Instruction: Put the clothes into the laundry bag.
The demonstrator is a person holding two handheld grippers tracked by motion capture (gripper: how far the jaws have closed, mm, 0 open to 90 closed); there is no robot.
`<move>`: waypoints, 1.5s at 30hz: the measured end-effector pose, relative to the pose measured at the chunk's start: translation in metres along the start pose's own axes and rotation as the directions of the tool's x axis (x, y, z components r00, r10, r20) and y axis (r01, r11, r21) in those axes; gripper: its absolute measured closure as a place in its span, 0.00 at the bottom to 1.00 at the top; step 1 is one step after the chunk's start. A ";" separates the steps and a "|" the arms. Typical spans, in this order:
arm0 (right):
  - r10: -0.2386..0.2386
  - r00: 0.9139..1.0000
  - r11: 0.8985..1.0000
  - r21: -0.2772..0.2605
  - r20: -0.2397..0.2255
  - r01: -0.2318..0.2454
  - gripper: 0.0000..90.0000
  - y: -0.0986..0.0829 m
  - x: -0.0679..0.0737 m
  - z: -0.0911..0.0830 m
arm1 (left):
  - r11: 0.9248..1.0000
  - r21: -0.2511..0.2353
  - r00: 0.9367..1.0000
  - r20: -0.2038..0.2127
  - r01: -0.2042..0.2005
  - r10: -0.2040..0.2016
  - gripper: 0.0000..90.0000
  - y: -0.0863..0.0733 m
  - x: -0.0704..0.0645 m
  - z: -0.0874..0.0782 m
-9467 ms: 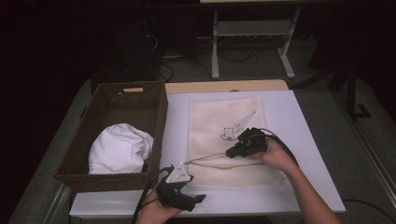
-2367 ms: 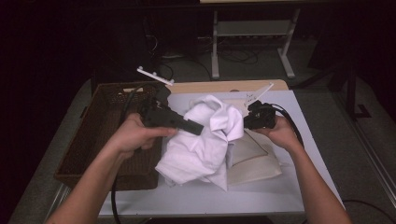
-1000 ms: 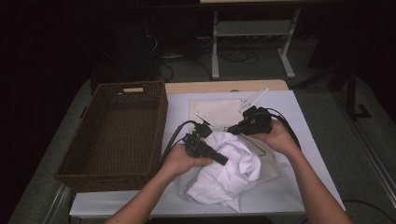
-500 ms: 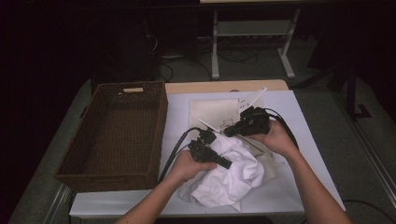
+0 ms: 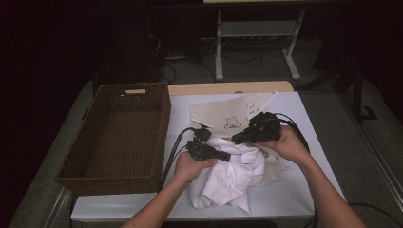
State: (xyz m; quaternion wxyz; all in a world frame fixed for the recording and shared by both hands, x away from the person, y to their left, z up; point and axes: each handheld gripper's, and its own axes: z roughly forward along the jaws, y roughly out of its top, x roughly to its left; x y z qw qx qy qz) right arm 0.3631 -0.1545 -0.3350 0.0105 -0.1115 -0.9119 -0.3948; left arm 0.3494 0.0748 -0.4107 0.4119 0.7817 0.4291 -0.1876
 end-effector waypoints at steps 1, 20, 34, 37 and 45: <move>0.003 1.000 1.000 -0.005 -0.004 -0.003 0.98 -0.002 0.001 0.002 | 1.000 -0.008 1.000 -0.007 0.003 -0.003 0.96 -0.001 0.001 0.000; 0.049 0.998 0.999 -0.005 0.036 -0.048 0.97 -0.012 -0.008 0.004 | 0.989 -0.064 0.961 -0.253 -0.135 0.115 0.53 0.005 -0.038 -0.074; 0.049 0.998 0.999 0.002 0.039 -0.049 0.97 -0.010 -0.011 0.005 | 0.993 0.047 0.982 -0.151 -0.106 0.112 0.97 -0.005 -0.020 -0.037; 0.051 0.998 0.999 -0.006 0.030 -0.051 0.97 -0.008 -0.012 0.007 | 0.992 0.059 0.986 -0.120 -0.113 0.119 0.98 -0.005 -0.027 -0.028; 0.016 1.000 1.000 -0.011 -0.011 -0.016 0.97 0.005 -0.003 0.015 | 0.994 0.049 0.990 -0.101 -0.095 0.100 0.98 0.006 -0.032 0.009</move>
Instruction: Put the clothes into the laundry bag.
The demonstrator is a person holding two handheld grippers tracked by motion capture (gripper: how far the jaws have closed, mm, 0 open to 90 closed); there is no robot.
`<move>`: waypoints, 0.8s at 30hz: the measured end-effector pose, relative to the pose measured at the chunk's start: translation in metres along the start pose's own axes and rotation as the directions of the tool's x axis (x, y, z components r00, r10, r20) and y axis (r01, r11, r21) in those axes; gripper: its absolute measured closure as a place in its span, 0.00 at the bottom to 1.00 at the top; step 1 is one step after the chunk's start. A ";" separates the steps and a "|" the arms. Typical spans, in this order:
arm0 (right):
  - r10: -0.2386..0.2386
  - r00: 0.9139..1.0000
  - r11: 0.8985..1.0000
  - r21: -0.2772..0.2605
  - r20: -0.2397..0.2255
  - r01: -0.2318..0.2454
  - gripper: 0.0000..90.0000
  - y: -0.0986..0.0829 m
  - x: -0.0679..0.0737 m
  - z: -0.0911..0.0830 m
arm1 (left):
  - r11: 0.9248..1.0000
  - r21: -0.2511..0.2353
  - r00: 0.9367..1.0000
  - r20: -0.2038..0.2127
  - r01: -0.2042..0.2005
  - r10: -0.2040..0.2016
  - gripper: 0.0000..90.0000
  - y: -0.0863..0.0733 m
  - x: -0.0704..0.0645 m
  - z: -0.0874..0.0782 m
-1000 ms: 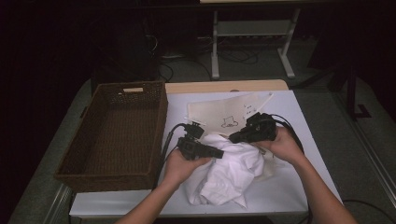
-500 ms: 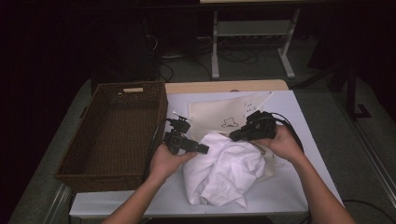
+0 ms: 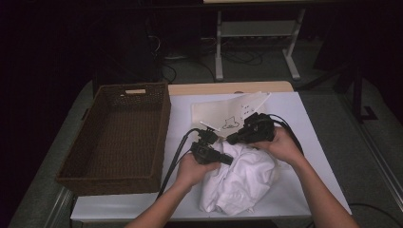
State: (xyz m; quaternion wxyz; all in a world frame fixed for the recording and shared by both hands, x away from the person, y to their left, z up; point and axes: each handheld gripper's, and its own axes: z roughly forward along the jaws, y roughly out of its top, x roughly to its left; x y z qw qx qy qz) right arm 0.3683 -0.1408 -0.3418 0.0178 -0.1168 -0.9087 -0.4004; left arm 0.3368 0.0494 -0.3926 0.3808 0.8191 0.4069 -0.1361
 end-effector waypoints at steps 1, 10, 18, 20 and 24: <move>-0.004 1.000 1.000 -0.005 -0.012 0.004 0.97 0.000 0.001 0.000 | 1.000 -0.012 1.000 -0.007 0.014 -0.014 0.98 0.002 0.003 0.001; 0.028 0.999 0.999 0.041 0.038 -0.030 0.97 -0.015 -0.005 -0.010 | 0.999 -0.039 0.999 -0.049 -0.006 0.004 0.72 -0.003 0.005 -0.027; 0.024 0.998 0.999 0.038 0.055 -0.026 0.97 -0.014 -0.005 -0.009 | 0.999 -0.043 0.994 -0.110 -0.012 0.007 0.47 -0.023 0.007 -0.065; 0.027 0.998 0.999 0.037 0.058 -0.029 0.97 -0.014 -0.005 -0.010 | 1.000 -0.025 0.993 -0.116 0.004 -0.007 0.43 -0.027 0.011 -0.065; 0.029 0.998 0.999 0.037 0.058 -0.031 0.97 -0.014 -0.006 -0.009 | 0.999 0.010 0.996 -0.089 0.030 -0.029 0.37 -0.034 0.019 -0.051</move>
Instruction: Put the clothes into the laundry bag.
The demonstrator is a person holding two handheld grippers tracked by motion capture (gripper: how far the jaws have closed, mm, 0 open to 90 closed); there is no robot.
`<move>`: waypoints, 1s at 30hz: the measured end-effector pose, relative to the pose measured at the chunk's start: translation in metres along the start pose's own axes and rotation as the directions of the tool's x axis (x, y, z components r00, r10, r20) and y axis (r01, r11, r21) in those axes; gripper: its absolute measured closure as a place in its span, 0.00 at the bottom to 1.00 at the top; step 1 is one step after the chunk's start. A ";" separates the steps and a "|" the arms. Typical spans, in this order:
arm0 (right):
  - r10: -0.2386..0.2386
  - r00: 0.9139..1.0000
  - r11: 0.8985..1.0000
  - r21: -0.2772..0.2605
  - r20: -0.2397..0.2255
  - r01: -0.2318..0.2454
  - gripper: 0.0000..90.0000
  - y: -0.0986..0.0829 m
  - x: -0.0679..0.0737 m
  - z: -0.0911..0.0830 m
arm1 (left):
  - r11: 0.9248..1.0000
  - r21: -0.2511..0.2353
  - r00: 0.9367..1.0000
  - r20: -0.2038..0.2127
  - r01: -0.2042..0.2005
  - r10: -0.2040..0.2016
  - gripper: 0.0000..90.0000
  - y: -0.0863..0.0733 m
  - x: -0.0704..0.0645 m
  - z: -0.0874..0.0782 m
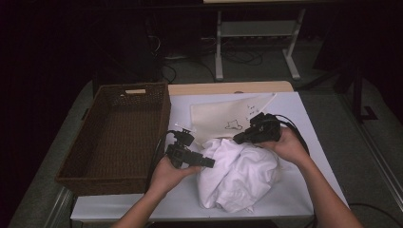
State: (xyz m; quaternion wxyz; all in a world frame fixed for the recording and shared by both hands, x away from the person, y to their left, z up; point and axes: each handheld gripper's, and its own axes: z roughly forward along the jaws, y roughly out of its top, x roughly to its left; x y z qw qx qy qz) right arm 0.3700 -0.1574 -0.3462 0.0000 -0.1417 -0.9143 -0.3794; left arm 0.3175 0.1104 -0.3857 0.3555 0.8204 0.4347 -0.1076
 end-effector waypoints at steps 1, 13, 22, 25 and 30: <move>-0.002 1.000 1.000 0.001 -0.002 0.002 0.97 0.000 0.000 0.000 | 1.000 0.008 1.000 0.008 0.003 -0.003 0.37 0.000 0.001 0.005; -0.026 0.999 1.000 -0.001 -0.032 0.026 0.97 0.004 0.007 0.004 | 0.996 0.000 0.991 0.097 -0.089 0.089 0.95 0.012 -0.019 0.032; -0.055 0.994 0.998 -0.038 -0.095 0.052 0.97 0.010 0.019 -0.003 | 0.999 -0.051 0.994 0.111 -0.011 0.017 0.94 0.030 -0.009 0.050; -0.052 0.996 0.999 -0.017 -0.072 0.051 0.97 0.008 0.016 -0.003 | 0.997 -0.078 0.993 0.114 0.021 -0.012 0.92 0.030 -0.005 0.050; -0.016 0.999 1.000 0.007 -0.034 0.016 0.97 0.001 0.006 -0.005 | 0.997 -0.081 0.998 0.063 -0.018 0.023 0.73 0.024 -0.012 0.033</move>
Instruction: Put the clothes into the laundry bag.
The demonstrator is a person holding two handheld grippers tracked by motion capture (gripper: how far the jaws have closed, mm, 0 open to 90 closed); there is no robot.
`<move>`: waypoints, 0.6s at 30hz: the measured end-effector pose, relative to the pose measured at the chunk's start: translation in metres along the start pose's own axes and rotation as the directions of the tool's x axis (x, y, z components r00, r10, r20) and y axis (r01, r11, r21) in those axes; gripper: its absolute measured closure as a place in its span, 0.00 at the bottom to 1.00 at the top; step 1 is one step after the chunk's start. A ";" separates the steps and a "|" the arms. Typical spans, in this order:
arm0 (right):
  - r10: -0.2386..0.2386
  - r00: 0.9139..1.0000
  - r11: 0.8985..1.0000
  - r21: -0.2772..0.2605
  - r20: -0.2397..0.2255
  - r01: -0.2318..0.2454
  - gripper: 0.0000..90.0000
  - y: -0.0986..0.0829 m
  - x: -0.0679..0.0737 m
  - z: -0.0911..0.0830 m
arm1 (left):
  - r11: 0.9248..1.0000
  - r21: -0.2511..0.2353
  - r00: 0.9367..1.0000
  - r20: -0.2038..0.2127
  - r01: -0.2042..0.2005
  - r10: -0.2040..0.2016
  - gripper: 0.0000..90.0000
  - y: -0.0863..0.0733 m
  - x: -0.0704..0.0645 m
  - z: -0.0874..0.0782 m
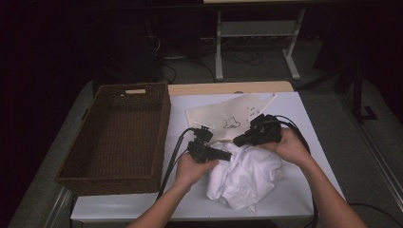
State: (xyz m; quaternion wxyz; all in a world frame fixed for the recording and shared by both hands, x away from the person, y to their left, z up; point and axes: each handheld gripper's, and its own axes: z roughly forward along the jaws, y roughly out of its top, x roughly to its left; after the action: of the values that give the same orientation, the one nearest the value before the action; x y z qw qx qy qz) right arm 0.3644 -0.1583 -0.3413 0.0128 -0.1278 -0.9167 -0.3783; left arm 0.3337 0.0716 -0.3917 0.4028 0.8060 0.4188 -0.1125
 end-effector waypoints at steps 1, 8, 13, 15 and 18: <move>0.006 1.000 1.000 0.001 0.003 -0.006 0.97 -0.001 -0.001 0.000 | 1.000 -0.001 1.000 -0.005 -0.005 0.005 0.68 -0.001 -0.001 -0.005; 0.001 1.000 1.000 0.017 0.026 -0.002 0.97 0.000 0.000 0.002 | 1.000 0.010 0.998 -0.058 -0.011 0.012 0.47 -0.016 0.004 -0.030; -0.004 1.000 1.000 0.022 0.031 0.003 0.97 0.002 0.000 0.005 | 0.998 0.028 0.997 -0.053 0.053 -0.051 0.37 -0.018 0.016 -0.015; -0.003 1.000 1.000 0.020 0.031 0.002 0.97 0.003 0.001 0.006 | 0.997 0.029 0.997 -0.029 0.068 -0.068 0.51 -0.017 0.019 -0.005; -0.008 1.000 1.000 0.017 0.022 0.008 0.97 0.004 0.001 0.007 | 0.999 0.008 0.999 -0.041 0.034 -0.033 0.80 -0.013 0.016 0.006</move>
State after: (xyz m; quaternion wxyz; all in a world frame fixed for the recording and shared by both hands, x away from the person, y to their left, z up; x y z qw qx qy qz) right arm 0.3649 -0.1507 -0.3437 0.0022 -0.1282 -0.9205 -0.3691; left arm 0.3341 0.0809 -0.4110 0.3886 0.8028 0.4400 -0.1045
